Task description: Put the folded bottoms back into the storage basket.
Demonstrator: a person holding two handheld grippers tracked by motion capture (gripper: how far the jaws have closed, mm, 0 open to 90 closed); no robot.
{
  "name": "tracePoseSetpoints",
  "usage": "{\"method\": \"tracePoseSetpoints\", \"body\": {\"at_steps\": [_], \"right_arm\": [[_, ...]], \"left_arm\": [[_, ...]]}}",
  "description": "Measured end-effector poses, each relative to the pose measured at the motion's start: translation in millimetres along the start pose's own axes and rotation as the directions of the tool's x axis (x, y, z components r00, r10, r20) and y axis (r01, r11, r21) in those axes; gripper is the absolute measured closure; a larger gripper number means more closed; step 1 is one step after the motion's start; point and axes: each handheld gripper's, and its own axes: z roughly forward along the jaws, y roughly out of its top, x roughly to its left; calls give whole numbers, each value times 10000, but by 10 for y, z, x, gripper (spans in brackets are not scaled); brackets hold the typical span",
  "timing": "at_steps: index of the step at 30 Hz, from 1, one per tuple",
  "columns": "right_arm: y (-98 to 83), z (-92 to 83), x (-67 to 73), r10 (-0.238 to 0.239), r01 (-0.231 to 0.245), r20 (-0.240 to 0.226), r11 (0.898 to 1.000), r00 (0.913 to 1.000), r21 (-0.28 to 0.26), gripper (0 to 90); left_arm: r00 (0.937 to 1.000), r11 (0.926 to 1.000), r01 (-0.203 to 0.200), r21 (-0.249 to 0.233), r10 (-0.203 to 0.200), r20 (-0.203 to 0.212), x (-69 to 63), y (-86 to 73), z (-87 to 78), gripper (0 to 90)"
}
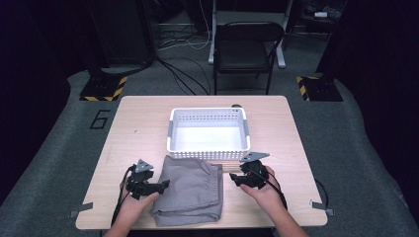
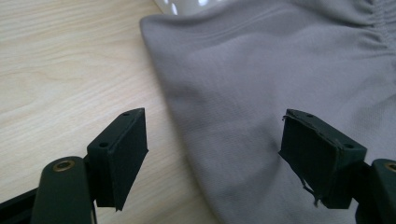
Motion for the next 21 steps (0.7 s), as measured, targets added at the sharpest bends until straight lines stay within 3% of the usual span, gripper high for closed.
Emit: {"method": "tracePoseSetpoints", "body": {"at_steps": [3,6,7,10,11,13,19,21], "right_arm": [[-10,8,-25,-182,182,-52,9998,9998,-22,450],[-10,20,-16,62,-62,-50,10000,10000,7,450],[-11,26,-15,63,-63,-53,10000,10000,8,450],[-16,37,-24,-159,160,-102,9998,9998,88,450],[-16,40,-22,-164,166,-128,9998,9998,101,449],[-15,37,-19,-168,169,-112,9998,9998,92,449],[-12,32,-30,-189,190,-135,9998,9997,61,448],[-11,30,-30,-201,202,-145,9998,9997,70,448]], "left_arm": [[9999,9997,-165,167,165,-2,-41,-10,24,221],[9997,9992,-255,312,254,31,-72,-26,63,216],[9989,9975,-479,518,479,10,-66,-29,60,215],[9997,9988,-247,434,250,-78,-89,-46,83,209],[9988,9968,-484,642,488,-53,-79,-50,73,207],[9991,9972,-412,618,417,-76,-100,-70,82,206],[9967,9893,-790,1230,810,-108,-200,-114,163,206],[9965,9896,-798,1197,824,-170,-217,-117,170,196]]}}
